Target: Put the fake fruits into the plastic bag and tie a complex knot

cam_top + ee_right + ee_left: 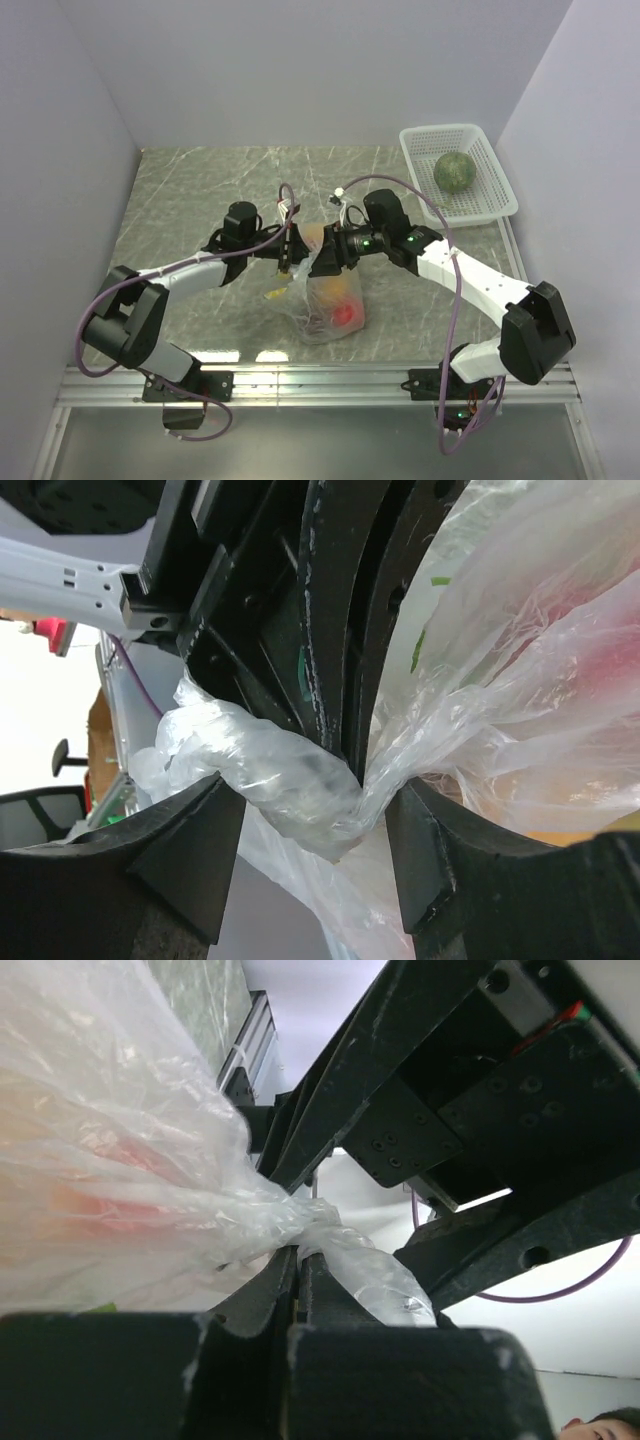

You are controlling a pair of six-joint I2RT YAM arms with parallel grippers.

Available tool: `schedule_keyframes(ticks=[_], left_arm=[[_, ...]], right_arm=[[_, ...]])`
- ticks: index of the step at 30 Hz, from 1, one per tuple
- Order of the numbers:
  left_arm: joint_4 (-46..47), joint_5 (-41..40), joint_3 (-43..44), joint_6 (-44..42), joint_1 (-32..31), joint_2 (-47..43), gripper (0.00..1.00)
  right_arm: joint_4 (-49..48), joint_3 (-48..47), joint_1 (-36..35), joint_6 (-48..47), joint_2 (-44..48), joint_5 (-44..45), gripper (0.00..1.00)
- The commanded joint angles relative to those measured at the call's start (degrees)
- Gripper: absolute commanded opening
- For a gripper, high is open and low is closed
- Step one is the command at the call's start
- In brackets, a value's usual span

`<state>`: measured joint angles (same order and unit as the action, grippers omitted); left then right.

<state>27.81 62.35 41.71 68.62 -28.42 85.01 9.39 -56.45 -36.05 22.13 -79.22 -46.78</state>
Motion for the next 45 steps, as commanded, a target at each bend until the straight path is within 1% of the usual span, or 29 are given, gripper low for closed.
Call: schedule_keyframes(ticks=[1,2,4,5,6,7,8,11,15,16,17,19,20,21,22,23,24,25,26,27,28,30,33,34,36,39,42,43,45], left_arm=[[1.3,3.7,-0.2,0.7,-1.4,-1.0,0.00],[-1.2,3.4,0.2,-3.1,-1.2,-1.4,0.00],[-8.9,2.6,1.4,-7.2,-0.2,-1.9,0.00],[-10.4,2.1,1.5,-9.4,0.5,-2.3,0.00],[-11.8,2.1,1.9,-10.6,1.5,-2.5,0.00],[-17.1,2.0,2.3,-12.4,2.1,-2.4,0.00],[-19.6,2.2,2.9,-16.7,2.7,-2.3,0.00],[-27.6,2.3,5.1,-24.8,2.7,-2.6,0.00],[-29.0,3.1,7.1,-25.9,1.2,-2.0,0.01],[-28.3,3.2,7.2,-25.0,0.7,-1.6,0.00],[-23.2,3.0,7.0,-22.0,0.0,-1.4,0.00],[-17.4,2.7,6.0,-17.6,-0.2,-1.2,0.00],[-14.8,2.4,5.7,-13.1,-0.4,-0.9,0.00],[-8.6,2.3,5.1,-10.6,-0.3,-0.5,0.00],[-5.3,2.0,4.5,-7.9,-0.4,0.3,0.00],[-2.2,1.7,4.0,-2.4,-0.3,0.6,0.00],[2.4,1.4,2.2,0.6,-0.3,0.8,0.00],[10.2,0.4,1.3,3.6,-0.3,1.0,0.00],[14.1,-0.2,0.4,8.3,-0.3,1.0,0.00],[16.3,-0.7,-0.7,9.9,-0.4,1.0,0.00],[20.5,-1.2,-1.3,11.3,-0.5,1.4,0.00],[23.0,-1.3,-1.9,14.1,-1.1,1.7,0.00],[30.4,-2.0,-3.5,18.9,-1.2,1.5,0.00],[31.6,-2.0,-3.7,20.6,-1.2,1.3,0.00],[33.4,-2.3,-4.8,21.2,-1.2,0.6,0.00],[29.5,-2.9,-5.8,18.9,-1.2,-1.6,0.00],[27.0,-3.2,-6.3,17.0,-1.5,-2.4,0.00],[26.9,-3.3,-6.2,16.6,-1.5,-2.2,0.00],[27.2,-3.8,-6.4,16.8,-1.9,-2.0,0.01]], right_arm=[[-5.0,-3.5,-0.5,2.0,-0.1,1.6,0.61],[-4.6,-3.6,-0.4,1.8,0.0,1.3,0.58],[-3.9,-3.6,-0.3,1.1,0.9,1.0,0.54],[-2.9,-3.5,-0.2,0.4,1.3,0.7,0.52],[-2.5,-3.3,-0.1,0.2,2.1,0.8,0.51],[-2.2,-2.8,0.0,-0.2,2.7,0.8,0.51],[-1.7,-2.6,0.4,-0.8,3.1,0.8,0.51],[-1.7,-2.1,0.5,-0.8,3.9,0.9,0.49],[-4.3,-1.3,0.2,1.6,3.5,0.8,0.49],[-5.2,-1.4,0.2,2.0,3.4,0.6,0.49],[-5.5,-1.5,0.0,2.7,3.0,0.6,0.49],[-5.6,-1.9,-0.6,2.7,2.8,0.6,0.49],[-5.4,-2.0,-0.6,2.6,2.7,0.6,0.49],[-5.4,-2.0,-0.8,2.6,2.7,0.6,0.49],[-5.1,-1.8,-0.9,2.5,2.7,0.5,0.49],[-4.9,-1.6,-0.9,2.4,2.8,0.8,0.49],[-4.9,-0.8,-0.9,2.3,3.1,0.9,0.49],[-4.9,-0.4,-1.0,2.4,3.3,1.0,0.49],[-4.9,0.0,-1.3,2.5,3.5,1.3,0.49],[-5.0,0.7,-1.4,2.7,3.9,1.8,0.50],[-5.3,1.1,-1.5,2.9,4.0,2.0,0.50],[-5.5,1.3,-2.3,2.9,4.1,3.0,0.51],[-5.0,1.3,-2.9,2.7,3.7,4.4,0.54],[-4.6,1.2,-3.1,2.2,3.7,4.8,0.59],[-3.9,1.0,-3.1,1.7,3.7,5.7,0.62],[-3.2,1.0,-3.1,2.0,3.8,6.8,0.70],[-4.4,1.2,-3.0,3.4,3.7,6.8,0.72],[-5.5,1.3,-3.0,4.5,3.5,6.5,0.75],[-6.6,1.4,-3.1,5.6,3.1,6.0,0.76]])
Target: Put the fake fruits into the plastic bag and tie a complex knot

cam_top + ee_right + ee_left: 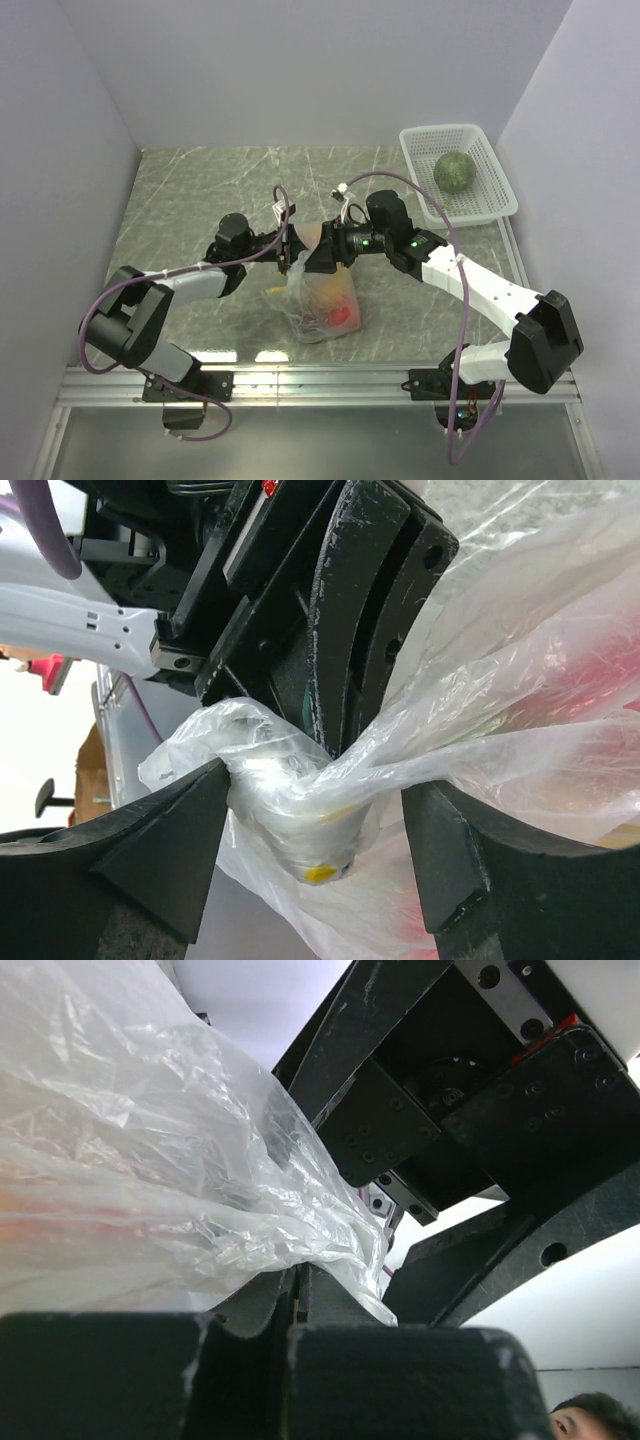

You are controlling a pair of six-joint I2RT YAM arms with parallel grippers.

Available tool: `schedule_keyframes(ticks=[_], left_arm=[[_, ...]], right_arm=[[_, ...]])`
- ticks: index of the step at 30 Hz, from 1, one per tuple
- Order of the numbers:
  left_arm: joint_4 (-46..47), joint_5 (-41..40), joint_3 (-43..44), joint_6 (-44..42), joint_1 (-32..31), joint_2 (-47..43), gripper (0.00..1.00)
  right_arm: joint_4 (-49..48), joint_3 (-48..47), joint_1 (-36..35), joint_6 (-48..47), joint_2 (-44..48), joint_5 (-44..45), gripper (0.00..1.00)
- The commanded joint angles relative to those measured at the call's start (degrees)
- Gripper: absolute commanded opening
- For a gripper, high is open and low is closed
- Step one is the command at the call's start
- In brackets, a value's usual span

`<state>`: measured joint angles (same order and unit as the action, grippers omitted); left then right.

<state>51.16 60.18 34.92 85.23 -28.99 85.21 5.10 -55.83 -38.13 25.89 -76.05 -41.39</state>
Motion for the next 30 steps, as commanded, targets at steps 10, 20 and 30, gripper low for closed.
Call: schedule_keyframes(ticks=[10,20,30], left_arm=[[-1.1,-2.0,0.5,-4.5,-4.3,0.1,0.00],[-8.3,0.3,2.5,-10.6,-3.4,-0.4,0.00],[-8.4,0.8,2.9,-11.1,-3.2,-0.2,0.00]], right_arm=[[-5.0,-1.0,-1.7,5.1,-2.4,-0.4,0.77],[13.3,-1.8,2.2,-11.4,3.3,-4.6,0.84],[26.9,-1.6,9.0,-19.2,11.0,-13.2,0.82]])
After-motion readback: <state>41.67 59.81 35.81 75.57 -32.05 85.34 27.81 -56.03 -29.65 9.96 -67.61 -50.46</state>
